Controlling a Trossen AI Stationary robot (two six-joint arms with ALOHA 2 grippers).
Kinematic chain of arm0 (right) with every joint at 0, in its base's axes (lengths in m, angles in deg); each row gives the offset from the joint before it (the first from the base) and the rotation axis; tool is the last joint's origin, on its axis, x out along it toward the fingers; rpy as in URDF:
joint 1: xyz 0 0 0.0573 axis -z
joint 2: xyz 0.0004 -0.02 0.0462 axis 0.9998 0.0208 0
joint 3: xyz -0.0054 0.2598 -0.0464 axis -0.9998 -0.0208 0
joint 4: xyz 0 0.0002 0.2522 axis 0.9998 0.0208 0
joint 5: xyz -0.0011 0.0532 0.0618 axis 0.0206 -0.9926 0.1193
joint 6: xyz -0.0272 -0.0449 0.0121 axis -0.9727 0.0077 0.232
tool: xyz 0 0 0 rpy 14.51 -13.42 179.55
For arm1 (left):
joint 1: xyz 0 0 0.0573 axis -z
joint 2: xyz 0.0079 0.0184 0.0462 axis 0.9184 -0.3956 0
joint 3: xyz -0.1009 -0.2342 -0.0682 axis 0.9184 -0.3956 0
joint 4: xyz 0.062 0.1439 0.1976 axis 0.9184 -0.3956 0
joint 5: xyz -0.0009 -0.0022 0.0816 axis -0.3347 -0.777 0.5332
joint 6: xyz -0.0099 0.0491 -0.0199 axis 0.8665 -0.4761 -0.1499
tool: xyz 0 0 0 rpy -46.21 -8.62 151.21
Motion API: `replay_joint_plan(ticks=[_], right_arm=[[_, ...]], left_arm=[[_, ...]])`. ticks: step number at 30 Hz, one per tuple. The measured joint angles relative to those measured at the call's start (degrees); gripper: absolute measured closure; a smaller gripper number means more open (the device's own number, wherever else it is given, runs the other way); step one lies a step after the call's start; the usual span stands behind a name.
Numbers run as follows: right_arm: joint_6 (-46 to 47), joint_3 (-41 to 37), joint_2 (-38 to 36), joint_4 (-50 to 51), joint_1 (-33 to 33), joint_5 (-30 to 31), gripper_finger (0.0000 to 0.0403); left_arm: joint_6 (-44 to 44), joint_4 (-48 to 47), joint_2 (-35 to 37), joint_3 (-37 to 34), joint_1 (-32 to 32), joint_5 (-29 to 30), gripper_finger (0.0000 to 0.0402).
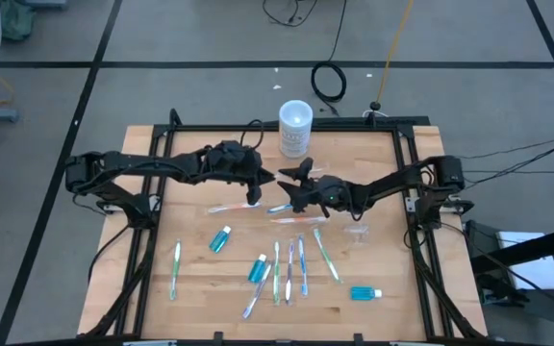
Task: Pick & Place toothbrushing station
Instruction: Put the top orange toothbrush into the transparent organizer
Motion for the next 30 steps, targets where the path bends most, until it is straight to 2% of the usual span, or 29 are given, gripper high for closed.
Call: replay_joint_plan(ticks=[5, 13, 15, 20, 24, 30], right_arm=[[0.8, 0.0, 0.0, -0.2, 0.0, 1.5, 0.0265], [1.2, 0.0, -0.1, -0.3, 0.0, 1.5, 0.0386], [1.2, 0.0, -0.1, -0.2, 0.0, 1.5, 0.0392], [1.1, 0.0, -0.1, -0.1, 0.0, 1.4, 0.0374], [1.1, 0.0, -0.1, -0.1, -0.1, 1.5, 0.0391], [-3.5, -0.1, -0.1, 0.1, -1.6, 1.7, 0.0383]], left_arm=[[2.5, -0.1, 0.0, 0.0, 0.0, 0.0, 0.0364], [2.0, -0.2, 0.0, 0.0, 0.0, -0.1, 0.0364], [0.9, -0.2, 0.0, 0.0, 0.0, 0.0, 0.0364], [-0.4, -0.2, 0.0, 0.0, 0.0, 0.0, 0.0364], [-2.4, -0.2, 0.0, 0.0, 0.0, 0.0, 0.0357], [-12.8, 1.9, 0.0, -0.1, 0.3, 0.1, 0.0298]])
